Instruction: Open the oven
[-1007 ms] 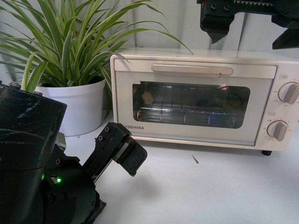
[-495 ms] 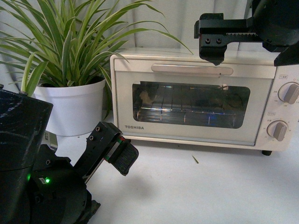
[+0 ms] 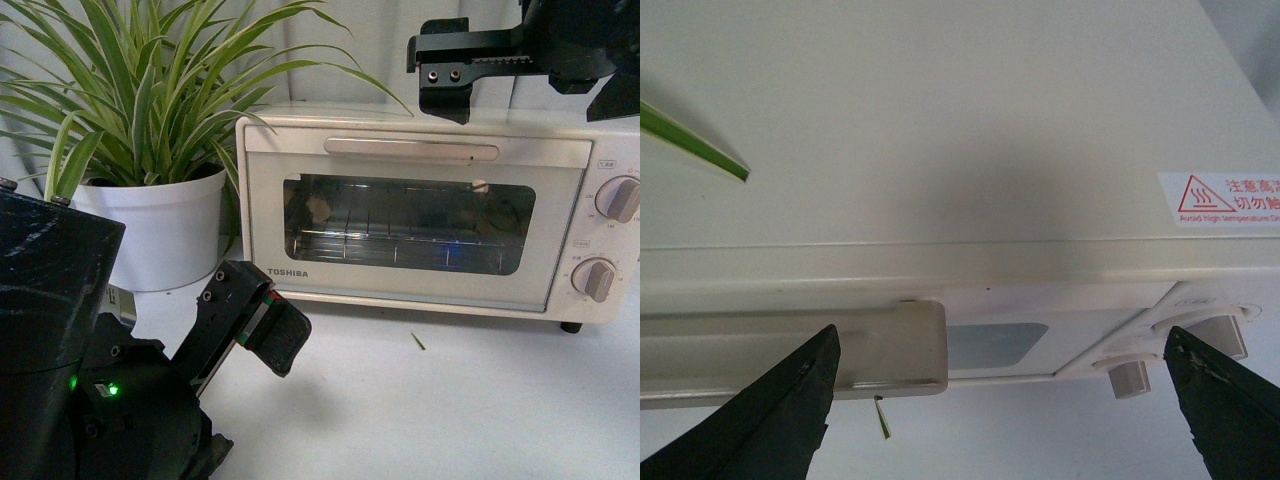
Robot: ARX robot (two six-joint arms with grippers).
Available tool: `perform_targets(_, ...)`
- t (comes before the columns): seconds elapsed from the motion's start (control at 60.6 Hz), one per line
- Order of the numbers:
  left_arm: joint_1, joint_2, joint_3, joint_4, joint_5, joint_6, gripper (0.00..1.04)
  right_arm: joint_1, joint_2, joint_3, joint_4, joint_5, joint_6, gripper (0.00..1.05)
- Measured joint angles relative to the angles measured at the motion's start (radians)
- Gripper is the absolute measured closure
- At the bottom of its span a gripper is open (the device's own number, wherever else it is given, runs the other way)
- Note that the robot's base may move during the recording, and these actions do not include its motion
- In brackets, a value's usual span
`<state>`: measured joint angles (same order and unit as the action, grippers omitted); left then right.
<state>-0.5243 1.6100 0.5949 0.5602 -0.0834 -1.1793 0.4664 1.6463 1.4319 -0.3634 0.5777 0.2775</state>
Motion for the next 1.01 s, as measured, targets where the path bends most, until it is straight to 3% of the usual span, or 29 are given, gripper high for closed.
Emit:
perform_targets(0.512, -0.003, 0.000, 0.000, 0.001, 0.002, -0.001, 0.07, 0.021, 0.013, -0.004, -0.014, 0.043, 0.014, 0.09)
perform_targets(0.71, -0.005, 0.000, 0.000, 0.001, 0.000, -0.001, 0.07, 0.012, 0.001, -0.007, -0.095, -0.038, 0.092, 0.09)
perform_targets(1.007, -0.008, 0.000, 0.000, 0.000, -0.003, -0.001, 0.07, 0.004, -0.044, -0.072, -0.085, -0.080, 0.104, 0.09)
